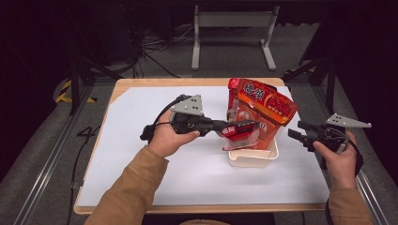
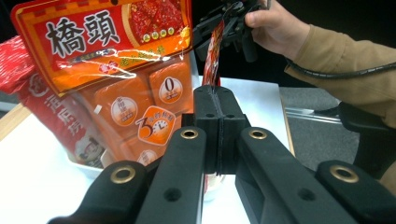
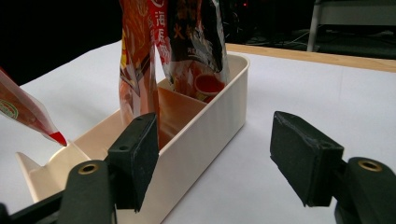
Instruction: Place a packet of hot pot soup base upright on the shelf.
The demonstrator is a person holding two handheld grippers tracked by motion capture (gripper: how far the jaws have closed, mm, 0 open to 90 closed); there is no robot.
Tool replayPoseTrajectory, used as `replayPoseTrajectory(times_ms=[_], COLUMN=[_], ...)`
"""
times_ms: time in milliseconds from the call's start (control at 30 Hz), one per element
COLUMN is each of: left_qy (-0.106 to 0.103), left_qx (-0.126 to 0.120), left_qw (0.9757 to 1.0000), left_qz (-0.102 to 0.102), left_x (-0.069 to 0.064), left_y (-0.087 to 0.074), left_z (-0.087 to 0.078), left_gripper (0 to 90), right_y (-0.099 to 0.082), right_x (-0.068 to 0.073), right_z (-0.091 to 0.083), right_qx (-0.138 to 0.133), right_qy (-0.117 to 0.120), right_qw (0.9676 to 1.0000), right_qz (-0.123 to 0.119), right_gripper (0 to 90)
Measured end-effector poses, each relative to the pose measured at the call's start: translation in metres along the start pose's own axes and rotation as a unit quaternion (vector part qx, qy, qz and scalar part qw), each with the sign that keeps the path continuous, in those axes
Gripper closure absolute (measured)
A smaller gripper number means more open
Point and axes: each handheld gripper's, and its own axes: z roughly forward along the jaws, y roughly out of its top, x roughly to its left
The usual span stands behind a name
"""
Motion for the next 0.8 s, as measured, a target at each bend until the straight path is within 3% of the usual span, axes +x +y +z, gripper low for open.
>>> replayPoseTrajectory(times_ms=[267, 800], left_qy=[-0.016, -0.041], left_qx=[-0.002, 0.009], left_qw=[0.9998, 0.9991], left_qz=[0.009, 0.006], left_x=[-0.001, 0.000], left_y=[0.003, -0.001], left_z=[0.013, 0.038], left_gripper=[90.0, 90.0], right_y=[-0.001, -0.002], right_x=[-0.001, -0.003], right_z=[0.000, 0.000], right_qx=[-0.001, -0.001], right_qy=[0.000, -0.002], right_qw=[1.0000, 1.0000], right_qz=[0.002, 0.004], right_gripper=[33.1, 33.0])
